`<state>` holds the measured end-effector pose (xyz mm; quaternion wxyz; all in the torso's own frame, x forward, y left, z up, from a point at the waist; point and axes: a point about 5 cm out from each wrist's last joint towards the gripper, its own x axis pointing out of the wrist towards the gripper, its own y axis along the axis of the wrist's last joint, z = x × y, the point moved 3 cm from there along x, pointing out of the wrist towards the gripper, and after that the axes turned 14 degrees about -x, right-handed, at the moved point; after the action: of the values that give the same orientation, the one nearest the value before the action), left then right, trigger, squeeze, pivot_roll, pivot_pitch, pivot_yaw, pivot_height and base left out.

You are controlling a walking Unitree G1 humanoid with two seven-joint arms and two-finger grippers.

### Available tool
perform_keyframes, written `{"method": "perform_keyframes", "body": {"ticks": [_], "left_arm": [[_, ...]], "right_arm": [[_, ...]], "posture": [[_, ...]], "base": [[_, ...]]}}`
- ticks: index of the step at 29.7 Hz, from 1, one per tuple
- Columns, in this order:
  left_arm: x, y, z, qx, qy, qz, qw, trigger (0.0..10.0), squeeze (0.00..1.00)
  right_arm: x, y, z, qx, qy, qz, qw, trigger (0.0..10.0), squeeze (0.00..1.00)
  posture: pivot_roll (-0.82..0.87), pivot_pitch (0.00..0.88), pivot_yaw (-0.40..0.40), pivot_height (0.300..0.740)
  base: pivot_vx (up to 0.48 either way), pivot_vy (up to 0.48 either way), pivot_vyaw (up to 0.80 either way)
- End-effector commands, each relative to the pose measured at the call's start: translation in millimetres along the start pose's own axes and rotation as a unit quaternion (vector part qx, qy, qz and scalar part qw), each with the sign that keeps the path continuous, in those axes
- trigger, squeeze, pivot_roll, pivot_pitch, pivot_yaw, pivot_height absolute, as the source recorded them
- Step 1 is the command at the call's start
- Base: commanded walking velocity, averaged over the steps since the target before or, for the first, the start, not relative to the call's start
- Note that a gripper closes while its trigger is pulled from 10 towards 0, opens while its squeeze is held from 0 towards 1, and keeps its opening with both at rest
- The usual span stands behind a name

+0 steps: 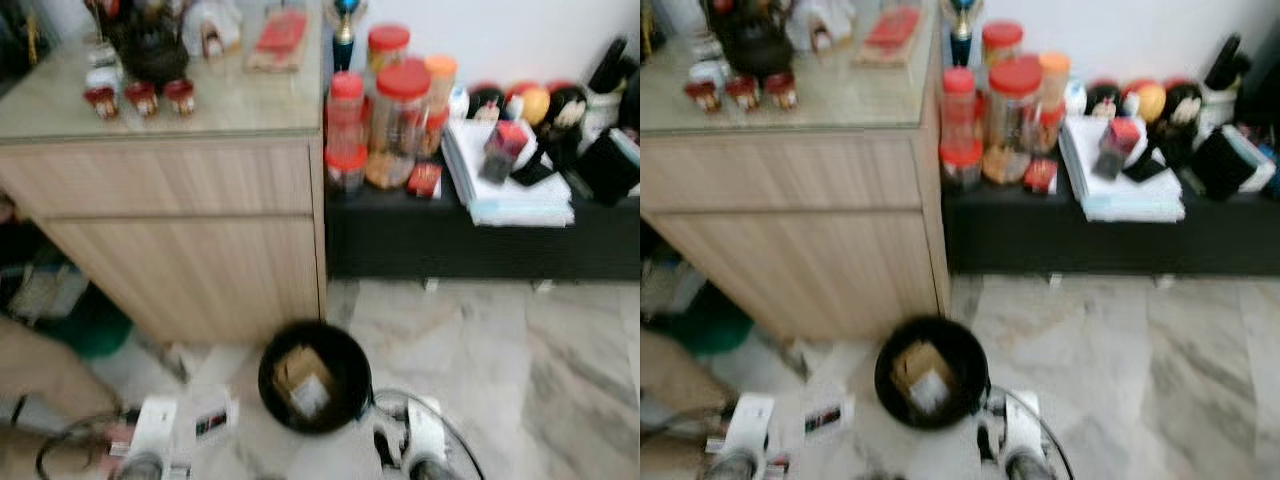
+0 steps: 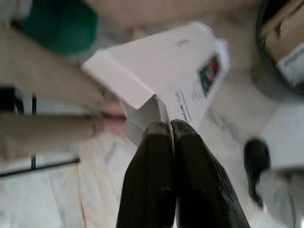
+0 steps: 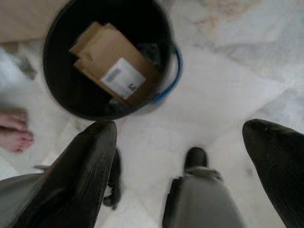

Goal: Picking trash to rubbish bin

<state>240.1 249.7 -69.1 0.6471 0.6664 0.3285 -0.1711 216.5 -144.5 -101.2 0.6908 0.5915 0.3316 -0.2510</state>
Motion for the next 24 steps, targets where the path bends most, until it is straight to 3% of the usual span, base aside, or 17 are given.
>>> {"method": "perform_keyframes", "body": {"ticks": [1,4,6,7,10,12,13,14,17,21,24], "left_arm": [[-0.9,-4.2,5.5,0.017,-0.015,-0.005,1.0,10.0,0.0],[0.0,0.3,8.2,0.022,-0.022,0.003,1.0,10.0,0.0],[3.8,25.6,21.7,0.038,-0.051,0.047,0.997,10.0,0.0],[5.4,48.3,34.4,0.046,-0.077,0.086,0.992,10.0,0.0],[4.8,72.7,54.2,0.051,-0.121,0.123,0.984,10.0,0.0],[4.2,77.4,58.5,0.05,-0.132,0.13,0.981,10.0,0.0],[2.7,86.2,74.4,0.072,-0.168,0.137,0.974,10.0,0.0],[2.2,88.3,78.9,0.078,-0.177,0.139,0.971,10.0,0.0],[1.5,91.5,85.2,0.08,-0.19,0.14,0.969,10.0,0.0],[-2.3,99.3,104.9,0.07,-0.24,0.14,0.958,10.0,0.0],[-3.3,100.4,109.3,0.071,-0.25,0.139,0.955,10.0,0.0]], "right_arm": [[-1.7,-8.2,0.8,0.003,-0.001,-0.012,1.0,10.0,0.0],[-1.8,-8.6,0.6,0.002,0.0,-0.014,1.0,10.0,0.0],[-1.5,-7.7,-0.7,-0.002,0.002,-0.013,1.0,10.0,0.0],[-1.0,-5.9,-1.5,-0.005,0.004,-0.011,1.0,10.0,0.0],[0.4,0.5,-1.6,-0.009,0.007,-0.002,1.0,10.0,0.0],[0.8,2.8,-1.7,-0.009,0.008,0.001,1.0,10.0,0.0],[3.0,14.1,-0.6,-0.013,0.006,0.016,1.0,10.0,0.0],[3.7,17.7,-0.3,-0.014,0.007,0.02,1.0,10.0,0.0],[4.7,24.2,0.0,-0.018,0.007,0.03,0.999,10.0,0.0],[7.2,44.4,1.0,-0.02,0.009,0.058,0.998,10.0,0.0],[7.7,48.5,0.7,-0.022,0.011,0.064,0.998,10.0,0.0]], "posture": [[0.14,0.132,0.058,0.728],[0.14,0.128,0.058,0.728],[0.14,0.123,0.058,0.728],[0.14,0.119,0.059,0.728],[0.14,0.116,0.058,0.728],[0.14,0.117,0.057,0.728],[0.13,0.115,0.055,0.728],[0.13,0.115,0.055,0.728],[0.13,0.116,0.053,0.728],[0.13,0.123,0.051,0.728],[0.13,0.123,0.051,0.728]], "base": [[0.289,0.0,0.0],[0.286,0.0,0.0],[0.287,0.0,0.0],[0.285,0.0,0.0],[0.197,0.0,0.0],[0.0,0.0,0.0],[0.0,0.0,0.0],[0.0,0.0,0.0],[0.0,0.0,0.0],[0.0,0.0,0.0],[0.0,0.0,0.0]]}}
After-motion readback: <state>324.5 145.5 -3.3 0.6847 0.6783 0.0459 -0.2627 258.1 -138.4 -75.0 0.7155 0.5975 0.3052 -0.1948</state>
